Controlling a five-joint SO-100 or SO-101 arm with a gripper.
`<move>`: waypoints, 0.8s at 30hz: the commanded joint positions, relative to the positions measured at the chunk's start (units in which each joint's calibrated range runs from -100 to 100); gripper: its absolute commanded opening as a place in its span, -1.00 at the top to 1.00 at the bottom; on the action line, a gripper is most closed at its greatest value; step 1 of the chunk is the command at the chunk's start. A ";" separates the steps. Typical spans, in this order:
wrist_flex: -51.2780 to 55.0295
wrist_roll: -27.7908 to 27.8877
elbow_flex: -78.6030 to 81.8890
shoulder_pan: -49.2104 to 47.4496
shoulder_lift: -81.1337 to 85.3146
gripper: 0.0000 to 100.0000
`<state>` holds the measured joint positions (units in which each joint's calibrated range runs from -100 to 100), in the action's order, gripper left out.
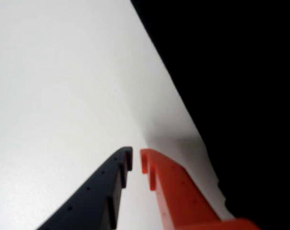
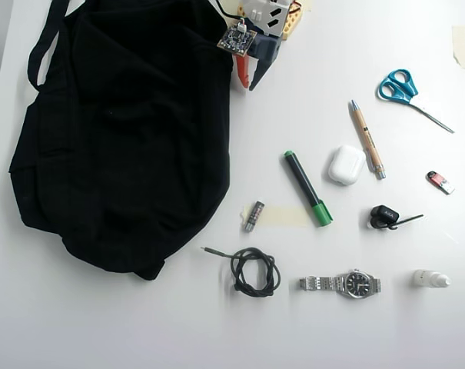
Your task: Put the whiteboard marker into the black bag
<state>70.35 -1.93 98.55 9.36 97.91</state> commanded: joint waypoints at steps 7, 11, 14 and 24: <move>-6.26 6.75 1.09 3.58 -9.28 0.96; -6.26 6.75 1.09 3.58 -9.28 0.96; -6.26 6.91 1.09 3.58 -9.28 0.96; -11.34 8.27 -20.29 3.58 -12.85 0.96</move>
<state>59.78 5.49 88.99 12.15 88.07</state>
